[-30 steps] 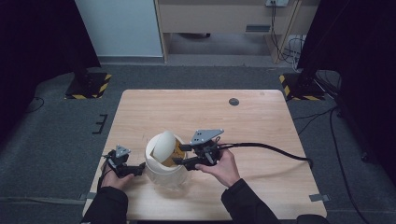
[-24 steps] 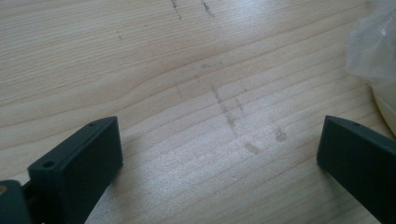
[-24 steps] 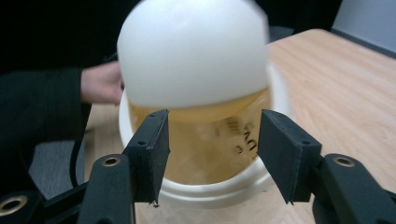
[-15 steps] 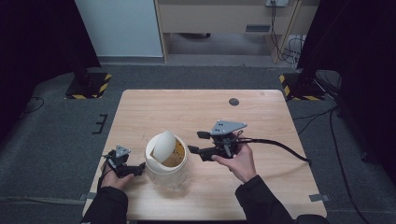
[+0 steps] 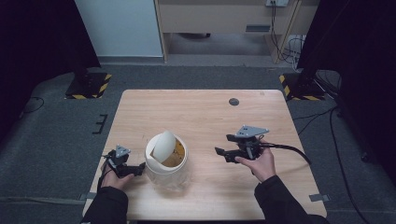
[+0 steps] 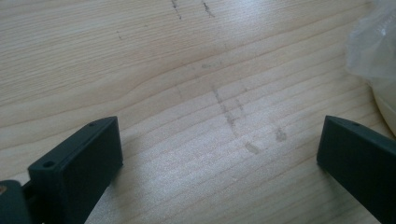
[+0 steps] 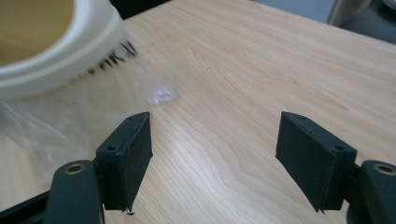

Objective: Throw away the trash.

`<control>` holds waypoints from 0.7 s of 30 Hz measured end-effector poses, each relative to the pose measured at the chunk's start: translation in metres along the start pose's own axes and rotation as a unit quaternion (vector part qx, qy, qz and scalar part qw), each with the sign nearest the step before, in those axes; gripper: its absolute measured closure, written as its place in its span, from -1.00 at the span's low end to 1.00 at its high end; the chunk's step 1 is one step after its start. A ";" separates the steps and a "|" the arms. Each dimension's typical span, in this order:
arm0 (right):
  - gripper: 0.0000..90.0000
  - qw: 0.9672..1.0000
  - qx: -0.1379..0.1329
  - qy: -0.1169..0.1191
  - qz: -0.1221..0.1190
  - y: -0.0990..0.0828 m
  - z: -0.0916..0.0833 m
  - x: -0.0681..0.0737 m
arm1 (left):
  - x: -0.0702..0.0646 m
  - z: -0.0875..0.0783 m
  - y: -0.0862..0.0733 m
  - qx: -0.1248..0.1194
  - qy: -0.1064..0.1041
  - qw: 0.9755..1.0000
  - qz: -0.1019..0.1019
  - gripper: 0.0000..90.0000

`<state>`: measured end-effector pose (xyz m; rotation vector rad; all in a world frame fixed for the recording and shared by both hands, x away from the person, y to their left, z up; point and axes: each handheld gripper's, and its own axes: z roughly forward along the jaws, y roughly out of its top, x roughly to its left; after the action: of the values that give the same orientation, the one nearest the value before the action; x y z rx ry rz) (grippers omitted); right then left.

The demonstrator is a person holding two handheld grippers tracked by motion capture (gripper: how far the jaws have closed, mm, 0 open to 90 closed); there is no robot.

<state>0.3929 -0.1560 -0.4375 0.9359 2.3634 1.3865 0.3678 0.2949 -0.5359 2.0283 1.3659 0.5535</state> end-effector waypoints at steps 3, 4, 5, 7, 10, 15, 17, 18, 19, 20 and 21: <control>-0.43 1.000 0.006 -0.011 0.009 -0.013 -0.005 -0.011 | 0.000 0.000 0.000 0.000 0.000 1.000 0.000 -1.00; -0.43 1.000 0.009 -0.016 0.011 -0.018 -0.007 -0.014 | 0.000 0.000 0.000 0.000 0.000 1.000 0.000 -1.00; -0.45 1.000 0.012 -0.019 0.015 -0.022 -0.009 -0.018 | 0.000 0.000 0.000 0.000 0.000 1.000 0.000 -1.00; -0.47 0.999 0.017 -0.028 0.023 -0.032 -0.012 -0.025 | 0.000 0.000 0.000 -0.001 0.000 1.000 -0.001 -1.00; -0.50 0.998 0.024 -0.042 0.040 -0.047 -0.017 -0.036 | 0.000 0.000 0.000 0.000 0.000 1.000 0.000 -1.00; -0.52 0.993 0.057 -0.080 0.067 -0.067 -0.025 -0.055 | 0.000 0.000 0.000 -0.001 0.000 1.000 -0.001 -1.00; -0.53 0.990 0.068 -0.096 0.077 -0.073 -0.028 -0.062 | 0.000 0.000 0.000 -0.001 0.000 1.000 -0.001 -1.00; -0.55 0.988 0.073 -0.106 0.080 -0.076 -0.030 -0.066 | 0.000 0.000 0.000 -0.001 0.000 1.000 -0.001 -1.00; -0.58 0.987 0.075 -0.112 0.084 -0.078 -0.031 -0.068 | 0.000 0.000 0.000 -0.001 0.000 1.000 -0.001 -1.00; -0.61 0.985 0.081 -0.121 0.089 -0.082 -0.034 -0.072 | 0.000 0.000 0.000 -0.001 0.000 1.000 -0.001 -1.00; -0.63 0.985 0.083 -0.126 0.089 -0.084 -0.035 -0.075 | 0.000 0.000 0.000 -0.001 0.000 1.000 -0.001 -1.00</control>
<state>0.3987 -0.2563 -0.4983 1.3127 2.2728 1.0634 0.3678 0.2949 -0.5360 2.0261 1.3663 0.5546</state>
